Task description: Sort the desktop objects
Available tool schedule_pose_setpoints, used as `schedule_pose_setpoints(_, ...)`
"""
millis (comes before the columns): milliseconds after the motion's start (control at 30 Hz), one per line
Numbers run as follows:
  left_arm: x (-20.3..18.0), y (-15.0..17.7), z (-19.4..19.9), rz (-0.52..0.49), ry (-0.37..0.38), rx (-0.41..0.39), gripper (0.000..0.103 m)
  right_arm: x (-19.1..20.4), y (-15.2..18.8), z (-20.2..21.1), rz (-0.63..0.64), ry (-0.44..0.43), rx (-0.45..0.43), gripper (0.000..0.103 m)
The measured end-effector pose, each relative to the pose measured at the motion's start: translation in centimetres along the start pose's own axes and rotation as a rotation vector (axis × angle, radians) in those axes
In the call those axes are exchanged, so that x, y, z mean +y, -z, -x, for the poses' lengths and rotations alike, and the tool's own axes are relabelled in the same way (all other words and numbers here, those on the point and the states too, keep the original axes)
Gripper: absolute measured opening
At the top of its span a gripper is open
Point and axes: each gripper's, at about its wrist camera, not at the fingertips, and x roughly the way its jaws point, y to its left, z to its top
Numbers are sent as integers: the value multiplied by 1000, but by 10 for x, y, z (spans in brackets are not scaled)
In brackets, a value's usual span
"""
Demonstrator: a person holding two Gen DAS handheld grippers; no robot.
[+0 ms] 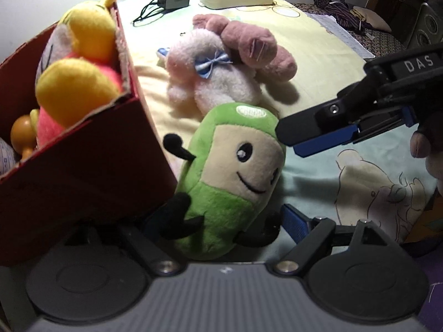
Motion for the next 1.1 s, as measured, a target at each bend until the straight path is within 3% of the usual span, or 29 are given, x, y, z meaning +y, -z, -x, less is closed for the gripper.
schedule_pose_setpoints(167,1,-2,4,62,70,5,89,-4,-2,-8,-25,12,-3,57)
schedule_pose_setpoints(300,-8,-4,10,104,198,14,89,5,-9,10,36,23,-35,59)
schedule_pose_setpoints(400,-23,-5,6,89,279,28,89,6,-14,20,21,-27,-18,58)
schedule_pose_setpoints(533,-39,-4,-1,28,209,36,89,8,-12,24,69,38,-60,58)
schedule_pose_setpoints(767,-14,-11,12,90,176,-6,94,2,-15,20,68,55,-57,59)
schedule_pose_setpoints(900,-10,-21,-6,125,153,27,89,-2,-13,8,61,85,-48,61)
schedule_pose_setpoints(933,-11,-23,-10,126,148,38,90,-5,-13,6,52,79,-46,65)
schedule_pose_setpoints(1100,-20,-30,-18,133,126,47,86,-16,-13,-2,-28,17,-25,66)
